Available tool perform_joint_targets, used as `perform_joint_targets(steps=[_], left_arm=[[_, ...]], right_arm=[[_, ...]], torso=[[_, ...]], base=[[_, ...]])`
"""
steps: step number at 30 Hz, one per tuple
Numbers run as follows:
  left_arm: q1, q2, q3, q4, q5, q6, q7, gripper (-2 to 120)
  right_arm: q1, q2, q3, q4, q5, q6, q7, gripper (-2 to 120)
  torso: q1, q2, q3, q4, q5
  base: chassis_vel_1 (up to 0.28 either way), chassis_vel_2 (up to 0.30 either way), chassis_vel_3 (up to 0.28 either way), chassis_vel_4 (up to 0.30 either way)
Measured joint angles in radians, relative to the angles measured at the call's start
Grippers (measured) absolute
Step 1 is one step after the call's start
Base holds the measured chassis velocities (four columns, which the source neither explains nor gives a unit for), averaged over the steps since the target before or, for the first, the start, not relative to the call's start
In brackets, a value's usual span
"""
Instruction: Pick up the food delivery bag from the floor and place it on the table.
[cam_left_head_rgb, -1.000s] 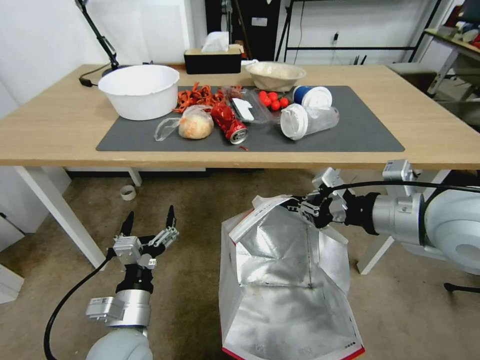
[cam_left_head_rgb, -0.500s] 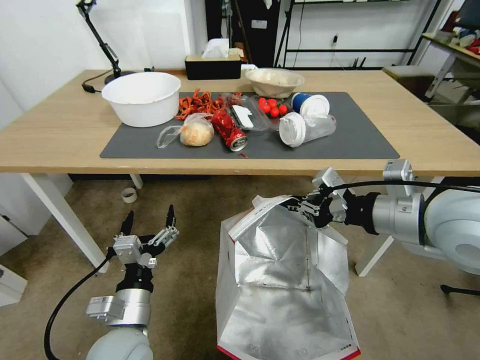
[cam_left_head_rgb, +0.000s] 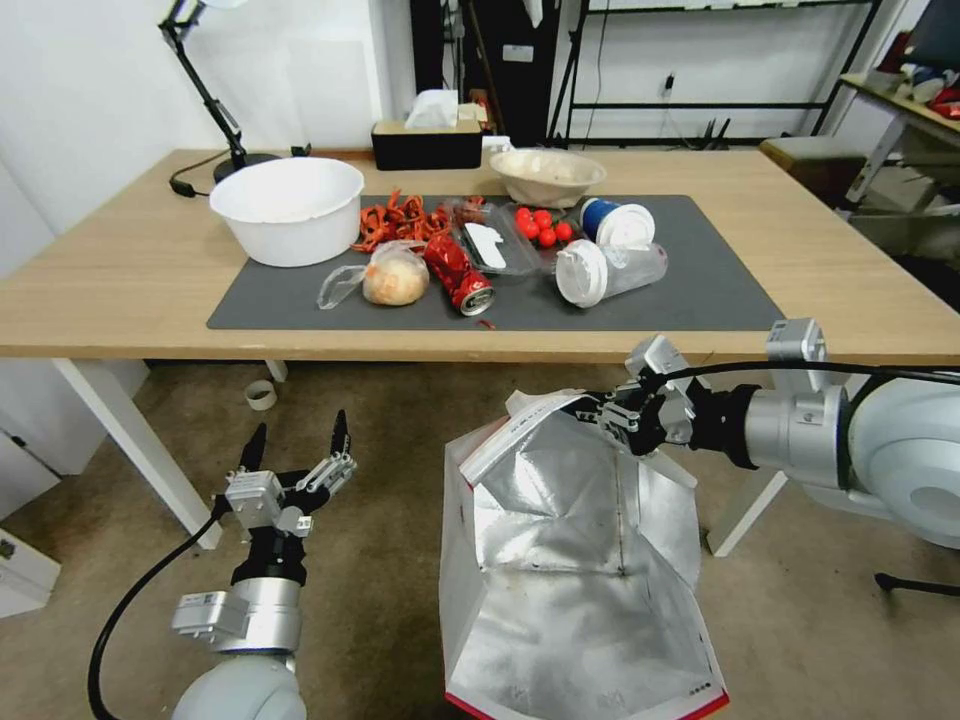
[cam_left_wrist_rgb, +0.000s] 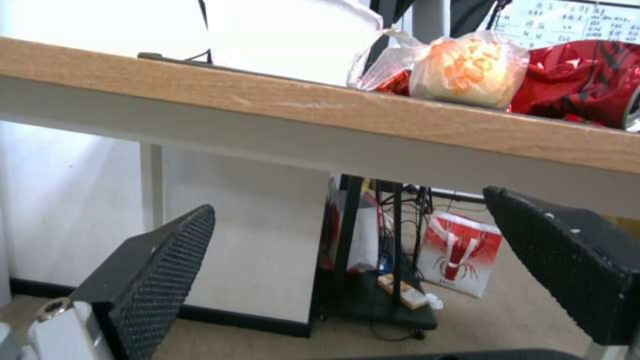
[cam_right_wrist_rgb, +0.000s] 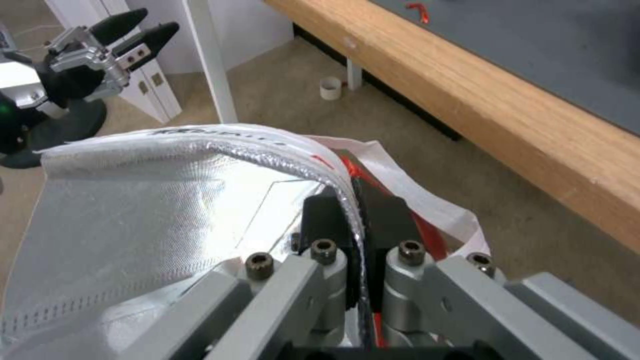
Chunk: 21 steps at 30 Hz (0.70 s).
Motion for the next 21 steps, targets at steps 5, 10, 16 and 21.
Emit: perform_joint_targets(steps=[5,10,16,21], left_arm=[[0.002,0.0,-0.001,0.0,0.001,0.0,0.0,100],[0.002,0.001,-0.001,-0.001,0.001,0.001,0.0,100],[0.002,0.001,-0.002,-0.002,0.002,0.002,-0.001,100],[0.002,0.001,-0.002,-0.002,0.001,0.002,-0.002,100]], right_arm=[[-0.013,0.003,0.01,0.0,0.0,0.0,0.0,0],[-0.013,0.003,0.012,0.003,0.004,0.0,0.0,0],[-0.01,0.0,0.015,0.006,0.015,-0.001,0.001,0],[-0.011,-0.005,0.022,0.013,0.027,-0.001,0.005,0]], torso=[[0.008,0.019,0.011,0.0,0.0],[0.016,0.039,0.023,0.0,0.0],[0.025,0.063,0.038,0.0,0.0],[0.034,0.085,0.051,-0.0001,0.0]], base=[[0.0,0.0,0.0,0.0],[0.0,0.0,0.0,0.0],[0.0,0.0,0.0,0.0],[0.0,0.0,0.0,0.0]])
